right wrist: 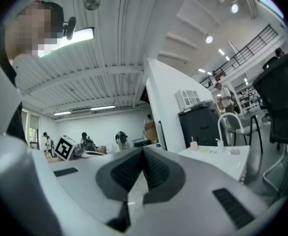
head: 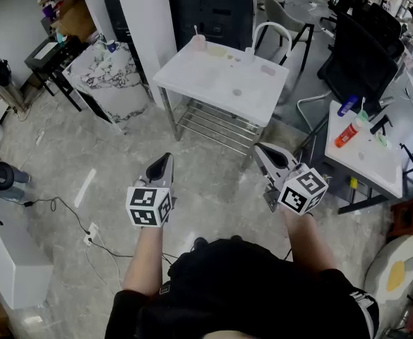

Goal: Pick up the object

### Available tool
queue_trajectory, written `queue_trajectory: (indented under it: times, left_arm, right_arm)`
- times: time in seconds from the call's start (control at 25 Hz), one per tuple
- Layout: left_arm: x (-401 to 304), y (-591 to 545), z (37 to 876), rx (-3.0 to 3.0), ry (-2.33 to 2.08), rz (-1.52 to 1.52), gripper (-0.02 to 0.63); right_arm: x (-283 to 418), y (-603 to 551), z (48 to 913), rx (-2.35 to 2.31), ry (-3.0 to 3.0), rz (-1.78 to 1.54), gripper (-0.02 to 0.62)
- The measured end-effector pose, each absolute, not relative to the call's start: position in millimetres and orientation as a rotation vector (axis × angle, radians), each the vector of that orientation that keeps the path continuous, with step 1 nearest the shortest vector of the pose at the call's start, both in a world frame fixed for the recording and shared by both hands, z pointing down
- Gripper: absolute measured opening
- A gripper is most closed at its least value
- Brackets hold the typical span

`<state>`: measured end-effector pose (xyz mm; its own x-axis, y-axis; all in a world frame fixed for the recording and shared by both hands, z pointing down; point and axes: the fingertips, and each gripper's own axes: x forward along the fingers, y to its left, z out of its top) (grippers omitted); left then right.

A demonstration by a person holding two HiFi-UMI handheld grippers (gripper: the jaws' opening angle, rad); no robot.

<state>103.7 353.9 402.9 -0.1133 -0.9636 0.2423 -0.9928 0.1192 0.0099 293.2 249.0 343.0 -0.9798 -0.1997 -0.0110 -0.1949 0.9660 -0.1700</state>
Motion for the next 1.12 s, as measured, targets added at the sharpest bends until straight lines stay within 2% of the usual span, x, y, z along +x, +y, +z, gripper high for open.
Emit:
queue_trajectory:
  times: [0.16, 0.8, 1.12]
  left_arm:
    - [121, 331, 387, 1.987, -2.231, 0.208, 0.012]
    - [140, 302, 390, 1.924, -2.242, 0.169, 0.011]
    - [134, 286, 410, 1.902, -2.249, 0.243, 0.011]
  right_arm:
    - [280, 273, 328, -0.197, 3.123, -0.053, 0.011]
    - [344, 211, 355, -0.376, 3.139, -0.067, 0.011]
    - [347, 201, 375, -0.314, 3.193, -0.013, 0.011]
